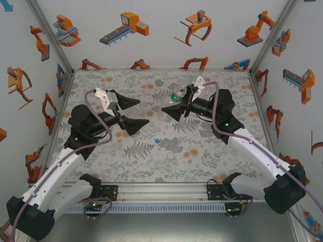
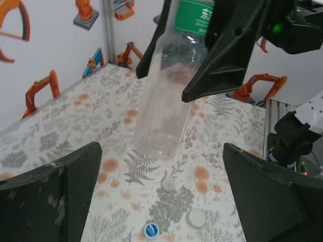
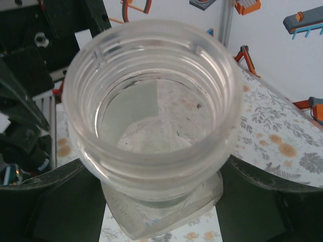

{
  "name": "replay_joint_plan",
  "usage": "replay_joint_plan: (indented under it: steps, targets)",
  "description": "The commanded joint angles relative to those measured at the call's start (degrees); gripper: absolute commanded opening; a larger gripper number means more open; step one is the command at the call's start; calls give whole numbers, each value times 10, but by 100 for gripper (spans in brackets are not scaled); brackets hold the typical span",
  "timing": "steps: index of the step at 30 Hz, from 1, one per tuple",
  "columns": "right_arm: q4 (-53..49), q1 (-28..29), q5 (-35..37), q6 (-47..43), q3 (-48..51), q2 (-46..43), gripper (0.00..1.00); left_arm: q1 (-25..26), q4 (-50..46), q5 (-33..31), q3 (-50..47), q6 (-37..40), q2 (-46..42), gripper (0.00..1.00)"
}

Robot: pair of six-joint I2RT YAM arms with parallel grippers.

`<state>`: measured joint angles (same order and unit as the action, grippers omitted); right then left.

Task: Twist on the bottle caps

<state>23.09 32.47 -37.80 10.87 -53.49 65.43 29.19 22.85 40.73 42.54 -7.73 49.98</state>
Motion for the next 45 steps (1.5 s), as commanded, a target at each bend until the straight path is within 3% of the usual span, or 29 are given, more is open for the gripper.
replay_joint_plan:
  steps: [1, 7, 15, 27, 45]
  targets:
    - [25, 10, 28, 70, 0, -19, 47, 36, 62, -44, -2, 43, 3, 97]
    - [20, 39, 90, 110, -16, -25, 46, 102, 52, -101, 8, 119, 23, 97]
    - [20, 98, 108, 106, -44, -24, 46, 134, 88, -139, 29, 140, 81, 97]
    - [-21, 154, 159, 41, -53, -32, 45, 144, 115, -89, 43, 122, 125, 100]
    - [-23, 166, 189, 27, -50, -44, 44, 149, 71, -70, 54, 138, 129, 66]
